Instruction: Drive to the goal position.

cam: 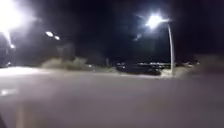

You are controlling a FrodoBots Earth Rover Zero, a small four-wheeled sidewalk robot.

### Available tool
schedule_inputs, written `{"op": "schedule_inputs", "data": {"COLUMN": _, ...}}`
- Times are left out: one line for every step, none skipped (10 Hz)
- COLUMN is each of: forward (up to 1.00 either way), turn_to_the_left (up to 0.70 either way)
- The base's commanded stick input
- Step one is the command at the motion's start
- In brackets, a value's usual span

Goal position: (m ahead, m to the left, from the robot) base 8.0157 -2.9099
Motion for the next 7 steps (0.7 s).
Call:
{"op": "schedule_inputs", "data": {"forward": 0.7, "turn_to_the_left": -0.27}}
{"op": "schedule_inputs", "data": {"forward": 0.7, "turn_to_the_left": -0.27}}
{"op": "schedule_inputs", "data": {"forward": 0.7, "turn_to_the_left": -0.27}}
{"op": "schedule_inputs", "data": {"forward": 0.7, "turn_to_the_left": -0.27}}
{"op": "schedule_inputs", "data": {"forward": 0.7, "turn_to_the_left": -0.27}}
{"op": "schedule_inputs", "data": {"forward": 0.7, "turn_to_the_left": -0.27}}
{"op": "schedule_inputs", "data": {"forward": 0.7, "turn_to_the_left": -0.27}}
